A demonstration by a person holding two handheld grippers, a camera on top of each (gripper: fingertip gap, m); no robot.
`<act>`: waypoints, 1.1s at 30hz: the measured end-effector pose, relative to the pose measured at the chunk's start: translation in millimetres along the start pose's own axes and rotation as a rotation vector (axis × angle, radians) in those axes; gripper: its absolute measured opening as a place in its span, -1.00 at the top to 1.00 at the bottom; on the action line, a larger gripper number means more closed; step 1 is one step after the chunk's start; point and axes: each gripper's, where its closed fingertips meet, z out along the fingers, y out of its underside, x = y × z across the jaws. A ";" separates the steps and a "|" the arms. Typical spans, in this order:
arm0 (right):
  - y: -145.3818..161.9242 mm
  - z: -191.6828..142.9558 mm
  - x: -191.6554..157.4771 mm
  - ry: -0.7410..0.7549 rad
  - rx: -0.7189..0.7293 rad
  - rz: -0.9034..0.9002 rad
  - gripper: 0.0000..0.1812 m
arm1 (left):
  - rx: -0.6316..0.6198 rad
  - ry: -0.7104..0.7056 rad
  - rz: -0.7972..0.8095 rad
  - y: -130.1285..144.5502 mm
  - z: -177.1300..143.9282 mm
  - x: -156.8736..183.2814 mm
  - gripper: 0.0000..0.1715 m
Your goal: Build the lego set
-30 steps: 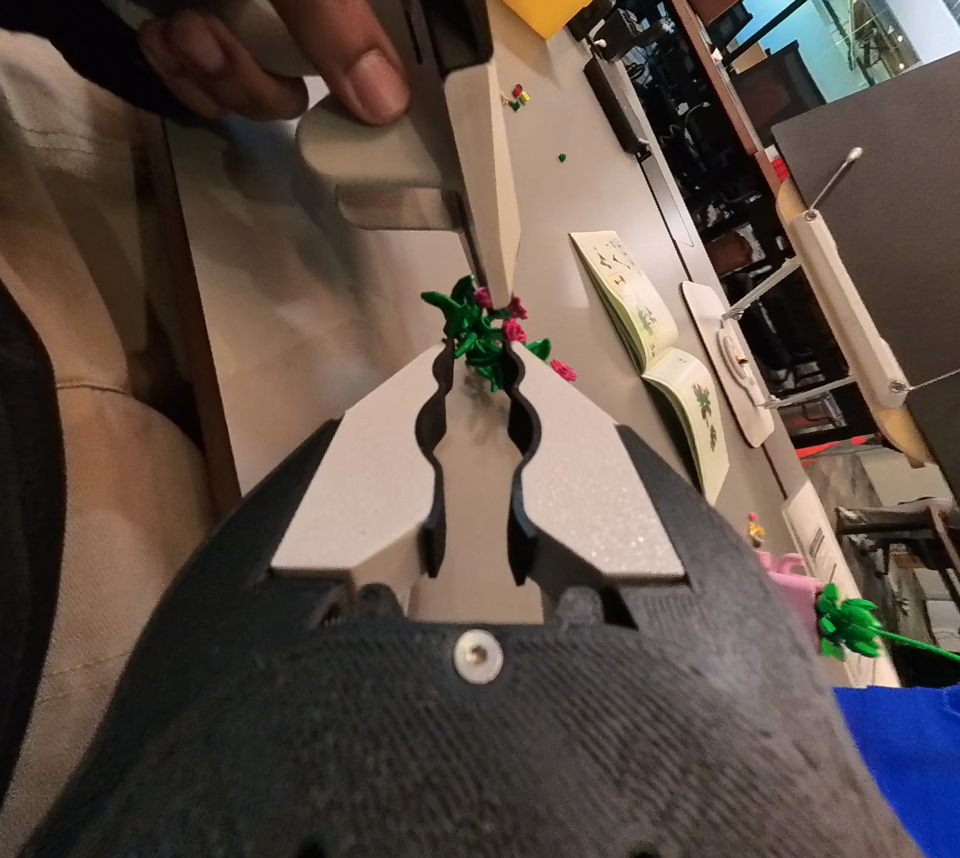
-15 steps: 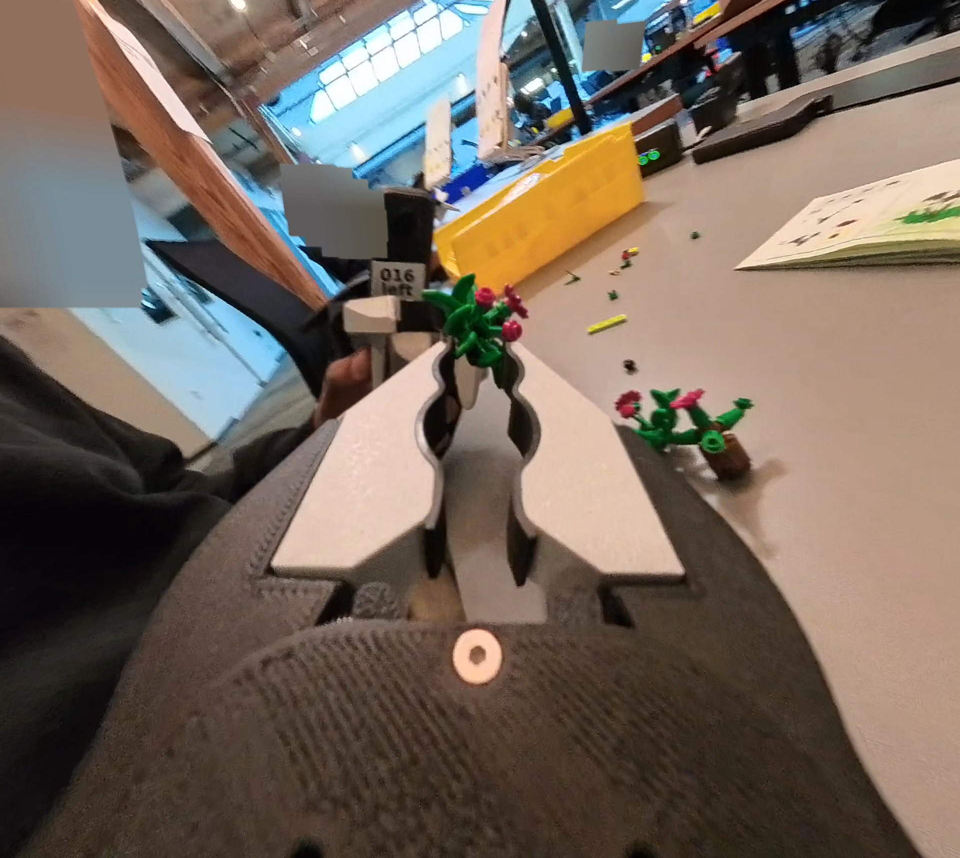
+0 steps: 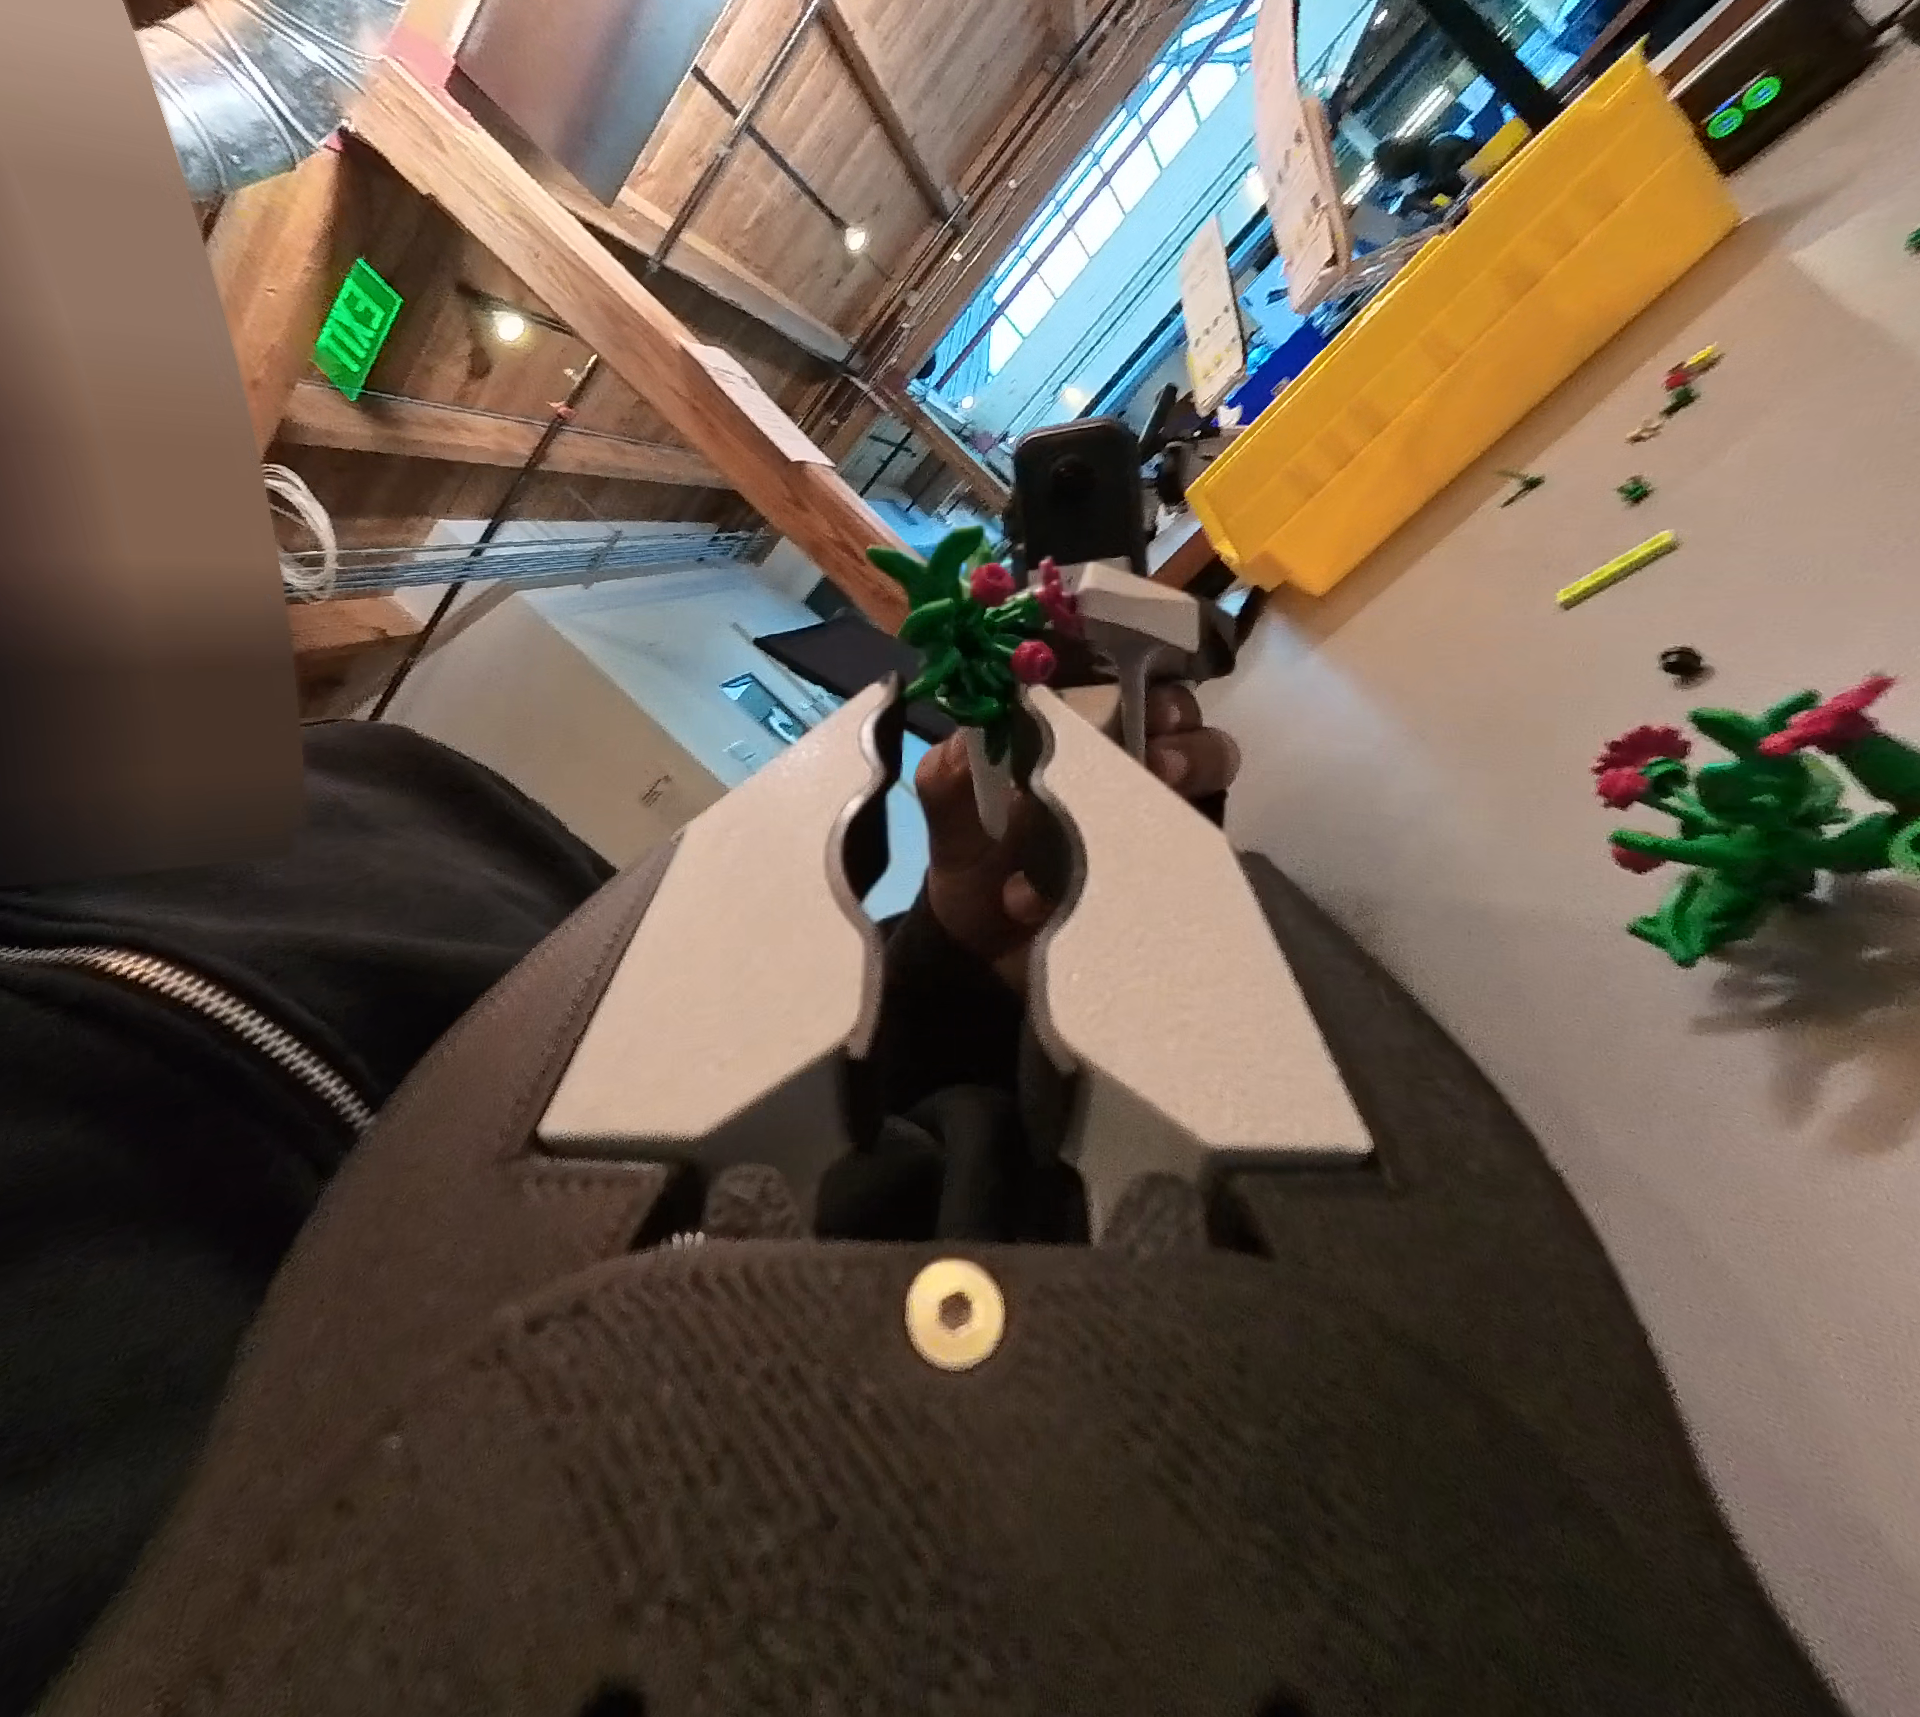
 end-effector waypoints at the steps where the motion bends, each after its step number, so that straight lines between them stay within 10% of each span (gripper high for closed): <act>1: 0.7 0.3 -1.0 -0.009 -0.006 0.004 0.80 | -0.002 0.011 -0.009 0.3 -0.3 0.8 0.79; 11: -11.1 -9.1 -25.5 -0.179 -0.002 0.080 0.60 | 0.037 0.190 0.032 -5.9 -0.5 31.7 0.81; 33: 16.7 -16.8 -39.5 -0.348 -0.191 0.306 0.87 | -0.158 0.306 0.075 26.9 13.2 45.9 0.80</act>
